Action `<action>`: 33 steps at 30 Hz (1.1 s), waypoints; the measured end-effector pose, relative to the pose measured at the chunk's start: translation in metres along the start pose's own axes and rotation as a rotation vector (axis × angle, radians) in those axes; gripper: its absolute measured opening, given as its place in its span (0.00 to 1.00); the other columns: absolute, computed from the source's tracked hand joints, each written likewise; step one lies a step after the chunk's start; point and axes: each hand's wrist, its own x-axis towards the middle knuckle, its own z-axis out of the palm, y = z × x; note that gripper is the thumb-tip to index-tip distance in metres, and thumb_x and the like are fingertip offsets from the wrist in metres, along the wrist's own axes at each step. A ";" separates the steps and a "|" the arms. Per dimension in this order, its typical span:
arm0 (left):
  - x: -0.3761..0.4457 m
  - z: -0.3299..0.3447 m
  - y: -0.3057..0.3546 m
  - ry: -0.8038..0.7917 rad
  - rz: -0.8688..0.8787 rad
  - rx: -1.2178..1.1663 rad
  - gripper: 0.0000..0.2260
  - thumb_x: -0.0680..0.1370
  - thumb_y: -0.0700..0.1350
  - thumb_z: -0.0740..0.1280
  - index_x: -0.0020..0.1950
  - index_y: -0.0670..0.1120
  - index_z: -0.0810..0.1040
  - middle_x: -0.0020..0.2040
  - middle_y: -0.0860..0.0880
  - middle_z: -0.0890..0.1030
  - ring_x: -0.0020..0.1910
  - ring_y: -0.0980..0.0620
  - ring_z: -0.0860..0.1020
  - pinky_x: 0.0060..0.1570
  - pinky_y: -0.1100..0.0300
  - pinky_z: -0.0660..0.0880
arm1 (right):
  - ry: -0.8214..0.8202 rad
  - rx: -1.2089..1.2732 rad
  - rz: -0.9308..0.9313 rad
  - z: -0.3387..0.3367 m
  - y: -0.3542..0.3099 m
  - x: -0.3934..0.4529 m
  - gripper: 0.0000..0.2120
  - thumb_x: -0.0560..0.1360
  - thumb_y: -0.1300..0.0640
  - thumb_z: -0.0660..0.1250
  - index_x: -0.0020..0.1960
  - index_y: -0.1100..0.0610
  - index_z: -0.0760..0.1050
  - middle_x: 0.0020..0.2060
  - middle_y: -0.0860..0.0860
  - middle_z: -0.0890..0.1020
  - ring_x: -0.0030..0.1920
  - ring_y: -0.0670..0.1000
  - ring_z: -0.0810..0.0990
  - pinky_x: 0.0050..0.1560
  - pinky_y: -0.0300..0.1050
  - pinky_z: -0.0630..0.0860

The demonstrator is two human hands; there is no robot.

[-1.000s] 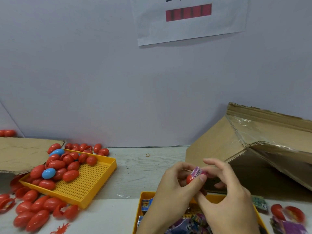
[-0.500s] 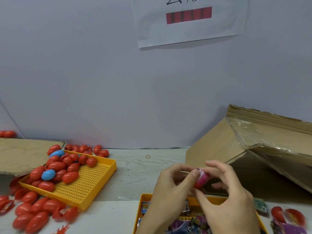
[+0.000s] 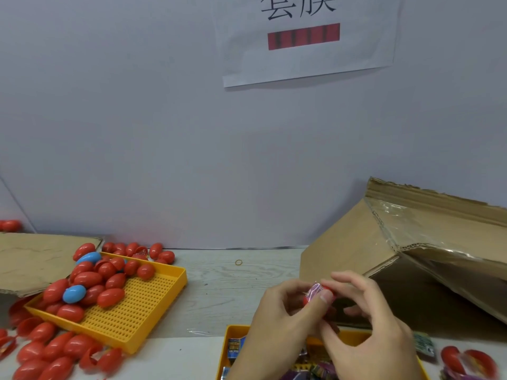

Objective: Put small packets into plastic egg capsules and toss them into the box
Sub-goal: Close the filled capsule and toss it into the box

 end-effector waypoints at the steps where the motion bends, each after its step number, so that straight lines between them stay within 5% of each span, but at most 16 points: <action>1: 0.000 0.000 0.000 -0.020 -0.003 0.004 0.08 0.78 0.48 0.70 0.52 0.47 0.84 0.46 0.44 0.86 0.45 0.45 0.85 0.49 0.50 0.82 | -0.003 -0.002 -0.003 0.000 0.000 0.000 0.33 0.56 0.63 0.83 0.53 0.41 0.74 0.46 0.34 0.82 0.49 0.38 0.78 0.45 0.23 0.71; 4: -0.001 0.000 0.000 -0.066 -0.019 -0.005 0.09 0.79 0.48 0.68 0.53 0.46 0.84 0.46 0.41 0.86 0.48 0.41 0.84 0.54 0.45 0.80 | 0.008 -0.006 -0.019 0.000 0.001 -0.001 0.34 0.55 0.64 0.83 0.53 0.41 0.75 0.46 0.34 0.82 0.51 0.35 0.77 0.44 0.21 0.71; 11: 0.001 -0.004 0.001 -0.127 -0.080 -0.036 0.16 0.76 0.53 0.68 0.56 0.43 0.82 0.45 0.38 0.85 0.41 0.48 0.83 0.42 0.61 0.80 | 0.031 -0.010 -0.019 -0.002 0.002 -0.002 0.33 0.55 0.63 0.83 0.53 0.41 0.76 0.45 0.35 0.82 0.50 0.36 0.77 0.45 0.21 0.71; 17: 0.000 -0.002 0.001 -0.098 -0.044 -0.029 0.12 0.78 0.51 0.67 0.54 0.46 0.84 0.47 0.39 0.85 0.45 0.45 0.83 0.55 0.44 0.79 | -0.040 -0.011 -0.003 -0.002 0.000 -0.002 0.33 0.56 0.63 0.83 0.52 0.39 0.75 0.46 0.37 0.83 0.44 0.41 0.80 0.43 0.23 0.73; 23: 0.000 -0.002 0.001 -0.074 -0.055 0.001 0.12 0.80 0.50 0.66 0.53 0.44 0.84 0.46 0.38 0.85 0.44 0.43 0.83 0.56 0.37 0.77 | -0.087 -0.043 0.009 -0.004 -0.003 -0.001 0.32 0.57 0.62 0.82 0.52 0.38 0.75 0.46 0.36 0.82 0.42 0.42 0.81 0.39 0.25 0.74; 28: -0.001 -0.004 0.000 -0.093 -0.052 0.071 0.12 0.80 0.53 0.64 0.52 0.47 0.83 0.45 0.43 0.86 0.46 0.42 0.84 0.54 0.43 0.78 | -0.122 -0.025 0.021 -0.005 -0.002 -0.001 0.32 0.57 0.62 0.82 0.53 0.38 0.75 0.46 0.36 0.83 0.42 0.42 0.81 0.42 0.29 0.76; 33: -0.001 -0.003 -0.001 -0.058 -0.009 0.138 0.11 0.81 0.52 0.64 0.51 0.48 0.83 0.45 0.44 0.85 0.45 0.44 0.84 0.51 0.48 0.80 | -0.138 -0.026 0.008 -0.003 -0.003 -0.002 0.32 0.56 0.62 0.82 0.52 0.37 0.75 0.46 0.36 0.82 0.49 0.36 0.78 0.44 0.21 0.71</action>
